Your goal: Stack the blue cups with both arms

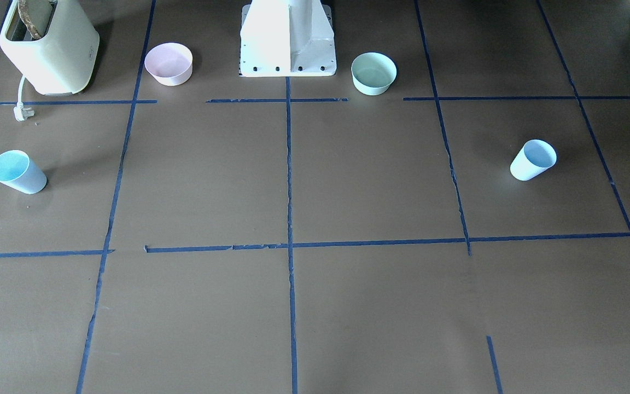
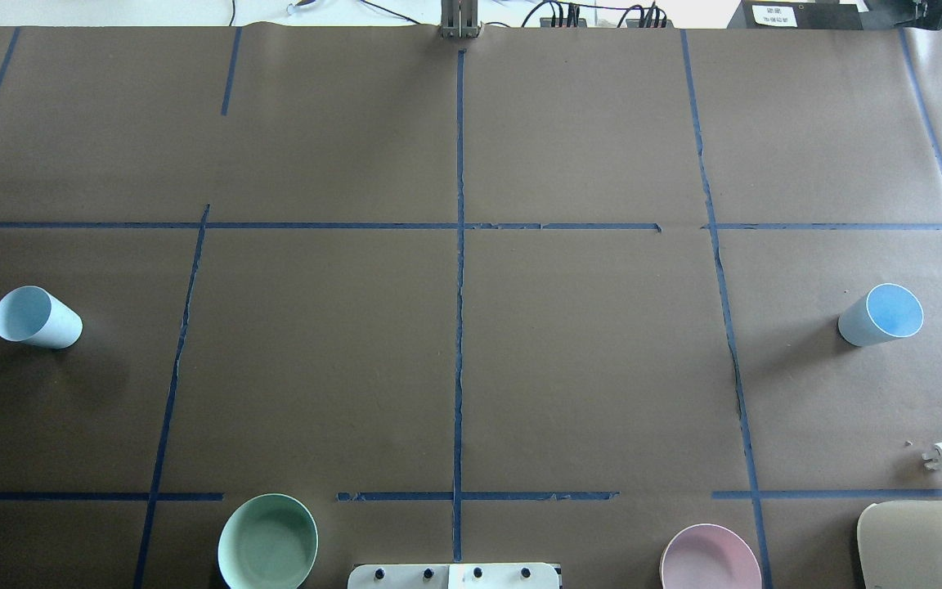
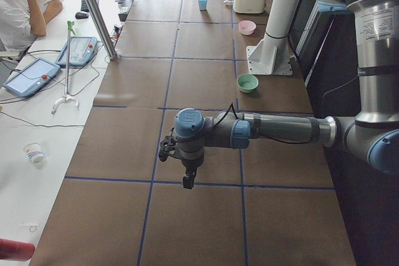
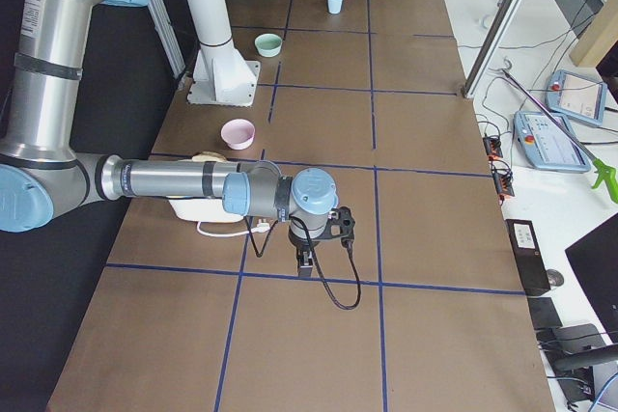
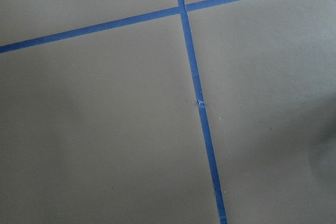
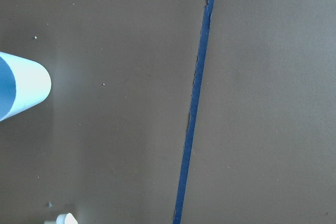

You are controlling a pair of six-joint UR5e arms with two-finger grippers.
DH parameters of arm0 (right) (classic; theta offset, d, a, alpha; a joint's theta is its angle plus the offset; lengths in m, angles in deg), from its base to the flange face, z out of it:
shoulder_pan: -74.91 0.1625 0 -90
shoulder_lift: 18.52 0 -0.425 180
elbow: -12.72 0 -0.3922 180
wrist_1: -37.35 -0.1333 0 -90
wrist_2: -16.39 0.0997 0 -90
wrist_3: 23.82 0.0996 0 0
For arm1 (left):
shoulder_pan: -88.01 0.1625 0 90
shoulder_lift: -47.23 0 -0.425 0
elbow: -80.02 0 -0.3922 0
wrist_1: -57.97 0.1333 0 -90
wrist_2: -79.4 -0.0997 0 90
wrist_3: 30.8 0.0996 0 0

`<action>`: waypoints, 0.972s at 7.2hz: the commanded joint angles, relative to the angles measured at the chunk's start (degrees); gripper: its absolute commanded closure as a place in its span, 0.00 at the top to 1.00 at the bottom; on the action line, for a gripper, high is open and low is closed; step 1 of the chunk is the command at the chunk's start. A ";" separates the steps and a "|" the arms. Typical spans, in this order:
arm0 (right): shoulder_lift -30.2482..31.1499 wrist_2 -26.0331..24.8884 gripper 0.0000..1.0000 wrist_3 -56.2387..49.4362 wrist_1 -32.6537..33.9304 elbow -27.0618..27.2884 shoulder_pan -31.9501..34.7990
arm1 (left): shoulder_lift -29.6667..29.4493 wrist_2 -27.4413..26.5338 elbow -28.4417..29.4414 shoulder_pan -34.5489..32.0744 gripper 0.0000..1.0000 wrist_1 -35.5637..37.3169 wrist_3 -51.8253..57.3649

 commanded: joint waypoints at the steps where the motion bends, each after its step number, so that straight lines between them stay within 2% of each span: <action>1: 0.00 0.52 1.00 0.00 0.00 -0.09 0.00 | 0.09 -0.17 0.45 1.74 1.00 0.18 -0.09; 4: 0.00 0.79 1.00 0.00 0.00 0.00 0.00 | -0.70 -0.61 0.46 2.19 1.00 0.09 -0.61; 6: 0.00 0.79 1.00 0.00 0.00 0.00 0.00 | -8.56 -0.61 1.94 2.20 1.00 -4.80 -0.79; 7: 0.00 0.79 1.00 0.00 0.00 0.00 0.00 | -9.57 0.09 1.78 2.20 1.00 -4.57 -0.70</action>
